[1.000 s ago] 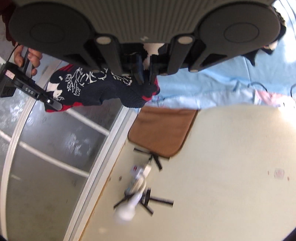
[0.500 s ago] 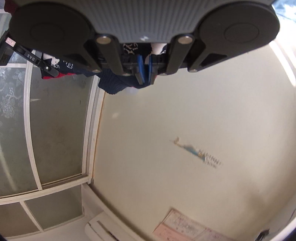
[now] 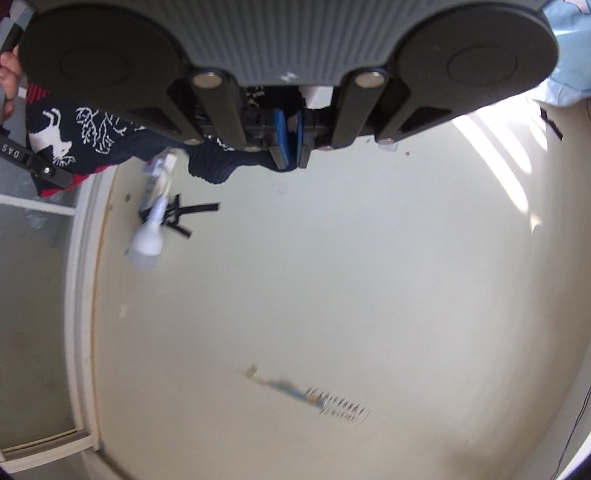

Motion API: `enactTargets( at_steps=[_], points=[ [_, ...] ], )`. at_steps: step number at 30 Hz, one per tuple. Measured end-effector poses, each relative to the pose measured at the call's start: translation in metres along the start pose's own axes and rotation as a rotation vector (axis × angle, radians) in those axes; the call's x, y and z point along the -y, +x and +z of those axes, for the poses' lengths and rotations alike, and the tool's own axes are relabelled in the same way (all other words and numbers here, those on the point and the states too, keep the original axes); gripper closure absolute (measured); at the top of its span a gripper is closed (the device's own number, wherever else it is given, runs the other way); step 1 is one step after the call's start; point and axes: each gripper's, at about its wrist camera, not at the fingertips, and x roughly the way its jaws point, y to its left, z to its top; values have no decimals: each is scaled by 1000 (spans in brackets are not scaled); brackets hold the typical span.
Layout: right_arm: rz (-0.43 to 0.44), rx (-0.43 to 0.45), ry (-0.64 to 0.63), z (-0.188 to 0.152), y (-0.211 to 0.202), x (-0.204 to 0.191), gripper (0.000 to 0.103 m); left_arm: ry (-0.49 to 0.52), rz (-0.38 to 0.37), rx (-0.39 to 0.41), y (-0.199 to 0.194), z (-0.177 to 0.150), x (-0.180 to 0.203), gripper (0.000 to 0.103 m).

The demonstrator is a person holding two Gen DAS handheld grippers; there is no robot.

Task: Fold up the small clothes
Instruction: 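Lay the sweater flat on the bed and open both grippers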

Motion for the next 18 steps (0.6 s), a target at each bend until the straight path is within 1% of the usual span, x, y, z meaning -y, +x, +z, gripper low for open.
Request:
enactTargets(
  at_steps=[2,3,4,5,6,7,8,9,10,11,12,13,14,16,17,18],
  points=[
    [-20,-90,35,-21,46,3,87,-12,86,-34,41,-22,-10,97],
    [-25,-157,55,-39,75,3,86,-26,138,-57,64,-34,-15,97],
    [-17,-222,66,-53,99,4,82,-30,199,-87,87,-49,-20,93],
    [-11,-327,71,-83,126,6,78,-20,252,-126,104,-63,-24,92],
    [-43,-402,76,-110,139,11,67,-14,308,-206,128,-76,-35,90],
    [-81,-463,88,-130,147,18,61,-29,327,-279,136,-92,-44,90],
    [-90,-503,108,-145,147,25,61,-57,312,-326,135,-106,-56,90],
    [-70,-541,144,-162,138,38,61,-80,287,-347,125,-117,-68,89],
    [-48,-565,163,-174,126,49,63,-79,286,-349,111,-127,-80,87],
    [-44,-583,163,-184,112,58,63,-70,304,-344,97,-132,-92,86],
    [-51,-610,148,-196,92,68,63,-73,332,-342,86,-132,-107,81],
    [-61,-643,136,-206,76,76,63,-99,351,-348,75,-133,-123,77],
    [-67,-680,135,-217,61,82,63,-138,359,-358,62,-136,-138,76],
    [-75,-763,187,-239,36,93,66,-206,371,-393,42,-143,-162,76],
    [-67,-795,223,-247,29,95,68,-218,390,-407,36,-149,-169,76],
    [-58,-807,238,-253,21,93,69,-220,409,-419,30,-158,-174,76]
  ],
)
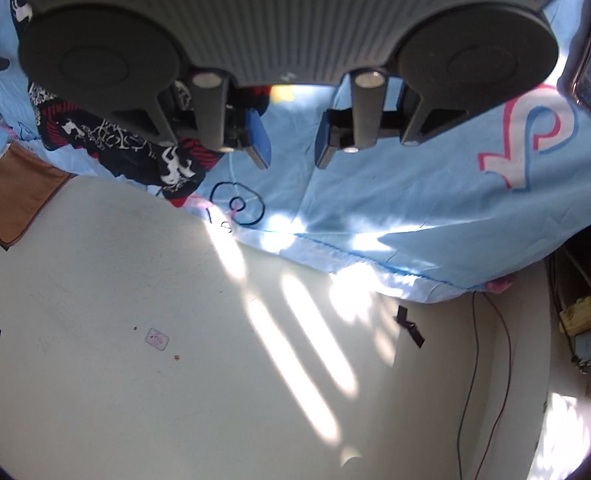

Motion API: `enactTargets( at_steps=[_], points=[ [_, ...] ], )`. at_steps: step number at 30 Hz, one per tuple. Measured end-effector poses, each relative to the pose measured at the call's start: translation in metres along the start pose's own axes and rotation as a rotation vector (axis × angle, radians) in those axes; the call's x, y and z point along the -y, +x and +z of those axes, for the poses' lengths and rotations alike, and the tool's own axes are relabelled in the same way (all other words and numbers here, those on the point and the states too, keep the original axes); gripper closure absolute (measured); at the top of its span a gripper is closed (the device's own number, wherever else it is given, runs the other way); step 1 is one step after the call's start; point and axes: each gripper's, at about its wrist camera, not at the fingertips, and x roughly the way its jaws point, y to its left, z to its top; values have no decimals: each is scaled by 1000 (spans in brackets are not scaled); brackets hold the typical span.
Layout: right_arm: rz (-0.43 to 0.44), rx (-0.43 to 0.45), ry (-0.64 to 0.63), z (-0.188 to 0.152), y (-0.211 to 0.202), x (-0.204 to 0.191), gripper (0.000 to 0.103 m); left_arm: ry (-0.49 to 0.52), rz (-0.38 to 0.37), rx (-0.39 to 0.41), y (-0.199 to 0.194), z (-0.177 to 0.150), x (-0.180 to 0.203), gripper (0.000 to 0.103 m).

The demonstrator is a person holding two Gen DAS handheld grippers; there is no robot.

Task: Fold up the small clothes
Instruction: 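Lay the sweater flat on the bed and open both grippers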

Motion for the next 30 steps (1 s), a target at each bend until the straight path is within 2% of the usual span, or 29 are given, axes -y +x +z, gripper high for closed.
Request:
enactTargets(
  at_steps=[2,5,6,8,9,12,14,15,17,20,22,24,25,26,30],
  points=[
    [10,-17,-18,-19,3,-10,69,-6,1,-18,-4,-17,-7,76],
    [8,-36,-93,-36,13,-35,69,-29,-58,-60,-8,-26,-9,71],
    [-8,-15,-120,-39,13,-43,69,-30,-68,-66,-8,-32,-8,69],
    [2,-17,-150,-37,20,-55,88,-34,-77,-79,1,-33,-7,67],
    [-5,-22,-159,-36,19,-60,94,-40,-83,-85,5,-34,-7,65],
    [-44,-15,-225,-34,17,-69,97,-56,-91,-81,2,-34,-9,60],
    [-92,33,-229,-27,3,-62,98,-53,-87,-72,-1,-33,-12,57],
    [-129,68,-230,-21,-5,-55,98,-49,-86,-70,-2,-32,-13,56],
    [-269,141,-289,-12,-20,-44,98,-32,-86,-75,-2,-30,-15,56],
    [-612,232,-403,5,-36,-10,98,-1,-105,-97,2,-31,-10,56],
    [-750,227,-384,18,-38,24,97,24,-126,-113,7,-35,-3,56],
    [-847,159,-289,28,-36,58,96,45,-137,-131,12,-40,5,56],
    [-852,160,-247,29,-40,66,92,52,-138,-138,14,-43,8,56],
    [-796,182,-207,28,-48,66,92,61,-136,-134,14,-45,11,55],
    [-501,182,-126,21,-52,36,87,82,-123,-130,17,-45,16,61]
  ],
)
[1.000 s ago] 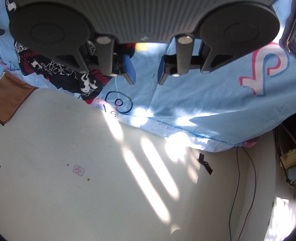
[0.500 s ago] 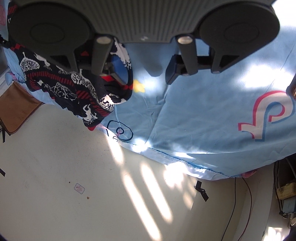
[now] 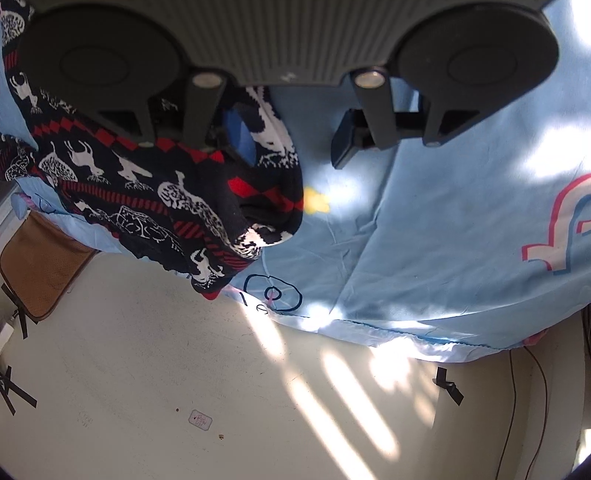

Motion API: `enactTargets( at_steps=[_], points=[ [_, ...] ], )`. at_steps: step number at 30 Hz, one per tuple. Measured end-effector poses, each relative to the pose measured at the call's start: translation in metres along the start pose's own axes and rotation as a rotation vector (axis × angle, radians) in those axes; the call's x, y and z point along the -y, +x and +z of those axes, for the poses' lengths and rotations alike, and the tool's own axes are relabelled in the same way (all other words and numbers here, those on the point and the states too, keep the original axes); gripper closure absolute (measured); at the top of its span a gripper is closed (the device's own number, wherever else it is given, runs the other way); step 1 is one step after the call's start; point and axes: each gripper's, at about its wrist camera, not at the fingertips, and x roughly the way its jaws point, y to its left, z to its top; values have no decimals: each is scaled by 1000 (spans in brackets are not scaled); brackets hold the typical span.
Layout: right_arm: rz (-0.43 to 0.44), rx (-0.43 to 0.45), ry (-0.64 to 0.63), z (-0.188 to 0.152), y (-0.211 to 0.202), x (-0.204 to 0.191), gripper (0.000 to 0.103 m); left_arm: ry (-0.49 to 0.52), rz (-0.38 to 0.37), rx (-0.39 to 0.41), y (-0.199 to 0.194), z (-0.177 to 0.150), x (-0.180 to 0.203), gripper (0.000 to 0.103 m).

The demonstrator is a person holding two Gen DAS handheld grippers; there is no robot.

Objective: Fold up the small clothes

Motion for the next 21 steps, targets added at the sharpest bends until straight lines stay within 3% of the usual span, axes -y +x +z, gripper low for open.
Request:
enactTargets(
  at_steps=[1,4,8,11,14,17,19,21],
  points=[
    [108,-5,2,-1,-6,-20,87,-5,-1,-4,1,1,0,70],
    [372,0,-51,-2,-21,-84,86,-29,2,-15,3,2,-1,81],
    [696,12,-176,6,-45,-189,84,-75,-12,6,-9,1,-10,81],
    [885,37,-289,9,-73,-259,79,-111,-12,39,-30,-3,-22,81],
    [1082,-10,-381,5,-97,-322,76,-148,-3,71,-55,-10,-39,81],
    [1160,-44,-499,-11,-112,-374,66,-171,14,91,-77,-19,-53,81],
    [1082,-43,-609,-26,-117,-405,49,-185,16,93,-86,-23,-59,81],
    [1028,-96,-648,-36,-105,-421,51,-191,4,91,-89,-25,-63,79]
  ],
)
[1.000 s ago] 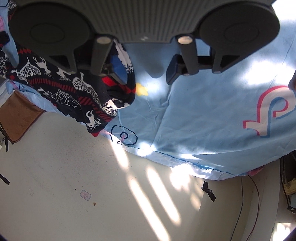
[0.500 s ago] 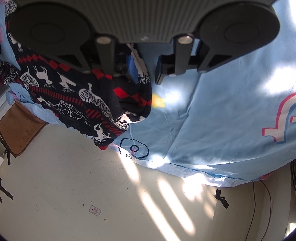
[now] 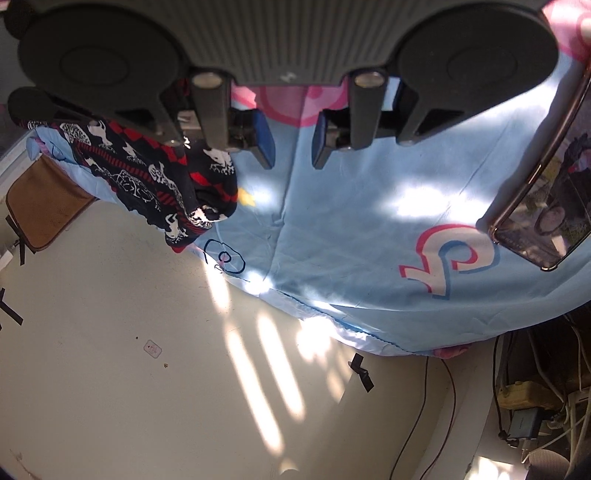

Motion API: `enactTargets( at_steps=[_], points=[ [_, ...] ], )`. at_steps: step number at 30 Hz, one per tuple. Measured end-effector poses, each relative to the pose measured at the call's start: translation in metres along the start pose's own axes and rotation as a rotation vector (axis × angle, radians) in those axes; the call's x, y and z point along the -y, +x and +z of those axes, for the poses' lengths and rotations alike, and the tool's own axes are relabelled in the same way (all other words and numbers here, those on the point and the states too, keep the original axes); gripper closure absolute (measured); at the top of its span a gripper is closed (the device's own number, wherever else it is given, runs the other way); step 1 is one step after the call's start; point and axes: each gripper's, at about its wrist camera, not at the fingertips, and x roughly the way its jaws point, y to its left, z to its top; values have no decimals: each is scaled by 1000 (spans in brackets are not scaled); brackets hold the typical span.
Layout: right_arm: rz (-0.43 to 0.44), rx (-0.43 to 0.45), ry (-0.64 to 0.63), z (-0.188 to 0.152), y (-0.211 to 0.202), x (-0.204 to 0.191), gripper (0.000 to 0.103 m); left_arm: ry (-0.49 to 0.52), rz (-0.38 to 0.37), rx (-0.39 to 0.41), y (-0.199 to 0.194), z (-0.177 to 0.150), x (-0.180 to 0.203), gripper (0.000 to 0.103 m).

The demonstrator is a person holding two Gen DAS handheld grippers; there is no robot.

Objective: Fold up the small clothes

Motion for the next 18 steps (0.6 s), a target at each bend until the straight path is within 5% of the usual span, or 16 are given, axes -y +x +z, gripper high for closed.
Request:
enactTargets(
  at_steps=[3,4,7,11,14,18],
  points=[
    [53,19,86,-11,-14,21,96,5,-27,-6,2,-1,4,79],
    [61,45,148,-11,-22,32,101,6,-36,-9,5,-1,6,79],
    [75,255,424,-23,-75,81,100,7,-74,-12,12,-1,15,79],
    [28,485,819,-89,-142,150,100,11,-142,-39,27,-5,33,73],
    [-69,422,910,-125,-152,165,100,43,-141,-117,45,-10,52,64],
    [-42,366,886,-144,-144,150,95,28,-180,-231,55,-21,61,63]
  ],
)
